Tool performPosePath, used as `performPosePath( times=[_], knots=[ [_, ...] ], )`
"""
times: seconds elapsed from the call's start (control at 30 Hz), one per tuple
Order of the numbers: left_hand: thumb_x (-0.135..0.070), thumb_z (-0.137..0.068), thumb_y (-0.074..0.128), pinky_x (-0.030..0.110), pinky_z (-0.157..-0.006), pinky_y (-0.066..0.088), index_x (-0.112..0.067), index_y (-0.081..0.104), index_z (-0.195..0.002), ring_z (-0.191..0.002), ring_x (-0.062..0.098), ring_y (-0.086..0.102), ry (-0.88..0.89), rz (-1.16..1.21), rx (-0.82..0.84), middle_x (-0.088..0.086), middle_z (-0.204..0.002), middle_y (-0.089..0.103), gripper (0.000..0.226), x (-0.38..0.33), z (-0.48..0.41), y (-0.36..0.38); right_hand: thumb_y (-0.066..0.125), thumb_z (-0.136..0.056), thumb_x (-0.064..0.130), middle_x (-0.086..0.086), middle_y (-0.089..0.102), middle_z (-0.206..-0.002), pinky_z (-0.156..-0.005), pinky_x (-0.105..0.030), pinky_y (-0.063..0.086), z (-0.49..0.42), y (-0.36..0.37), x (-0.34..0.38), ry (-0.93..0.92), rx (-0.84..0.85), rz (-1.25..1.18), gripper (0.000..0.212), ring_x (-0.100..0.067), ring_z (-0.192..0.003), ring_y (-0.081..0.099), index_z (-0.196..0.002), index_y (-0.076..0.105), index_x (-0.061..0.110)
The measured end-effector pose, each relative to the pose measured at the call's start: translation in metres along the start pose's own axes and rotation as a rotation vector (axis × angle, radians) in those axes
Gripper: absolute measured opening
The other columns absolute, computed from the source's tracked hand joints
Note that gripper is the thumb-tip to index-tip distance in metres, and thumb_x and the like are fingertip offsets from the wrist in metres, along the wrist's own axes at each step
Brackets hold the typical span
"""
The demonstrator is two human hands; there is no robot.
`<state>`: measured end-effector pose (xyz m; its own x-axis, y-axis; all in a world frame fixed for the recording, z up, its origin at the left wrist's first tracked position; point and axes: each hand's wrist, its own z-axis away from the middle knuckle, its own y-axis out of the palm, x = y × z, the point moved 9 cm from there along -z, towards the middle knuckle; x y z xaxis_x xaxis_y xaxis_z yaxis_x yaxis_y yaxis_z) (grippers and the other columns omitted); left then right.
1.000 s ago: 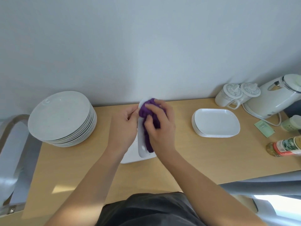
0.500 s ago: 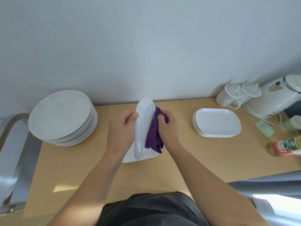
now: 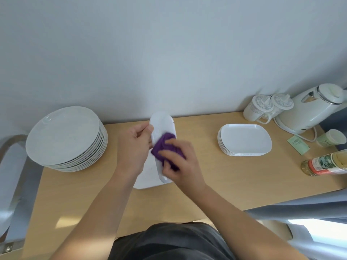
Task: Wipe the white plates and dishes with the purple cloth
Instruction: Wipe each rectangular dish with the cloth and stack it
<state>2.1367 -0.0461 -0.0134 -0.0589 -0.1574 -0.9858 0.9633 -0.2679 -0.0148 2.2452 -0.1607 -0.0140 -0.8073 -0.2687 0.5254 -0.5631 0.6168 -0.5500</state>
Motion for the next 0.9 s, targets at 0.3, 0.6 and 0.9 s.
performPosePath(
  times=[0.3, 0.6, 0.9],
  knots=[
    [-0.026, -0.091, 0.059, 0.057, -0.083, 0.057, -0.027, 0.070, -0.072, -0.075, 0.025, 0.058, -0.014, -0.051, 0.011, 0.010, -0.077, 0.061, 0.021, 0.000, 0.002, -0.002, 0.065, -0.085, 0.010, -0.008, 0.052, -0.127, -0.096, -0.040, 0.048, 0.021, 0.011, -0.008, 0.114, 0.056, -0.055, 0.028, -0.031, -0.113, 0.055, -0.111, 0.063, 0.018],
    [-0.009, -0.099, 0.055, 0.039, -0.084, 0.060, -0.029, 0.076, -0.094, -0.093, 0.027, 0.073, 0.028, -0.034, 0.103, 0.002, -0.089, 0.077, 0.030, -0.011, 0.014, 0.005, 0.060, -0.093, 0.016, 0.000, 0.054, -0.128, -0.100, -0.017, 0.041, -0.044, -0.009, -0.040, 0.437, -0.072, -0.055, 0.029, -0.014, -0.118, 0.054, -0.122, 0.066, 0.014],
    [-0.044, -0.085, 0.054, 0.064, -0.084, 0.052, -0.027, 0.066, -0.077, -0.075, 0.016, 0.054, 0.115, -0.235, 0.124, 0.006, -0.074, 0.058, 0.022, -0.006, 0.005, -0.012, 0.054, -0.079, 0.025, 0.003, 0.061, -0.115, -0.084, -0.029, 0.049, 0.053, 0.014, -0.063, 0.544, 0.142, 0.107, 0.032, -0.022, -0.100, 0.057, -0.107, 0.068, 0.017]
  ],
)
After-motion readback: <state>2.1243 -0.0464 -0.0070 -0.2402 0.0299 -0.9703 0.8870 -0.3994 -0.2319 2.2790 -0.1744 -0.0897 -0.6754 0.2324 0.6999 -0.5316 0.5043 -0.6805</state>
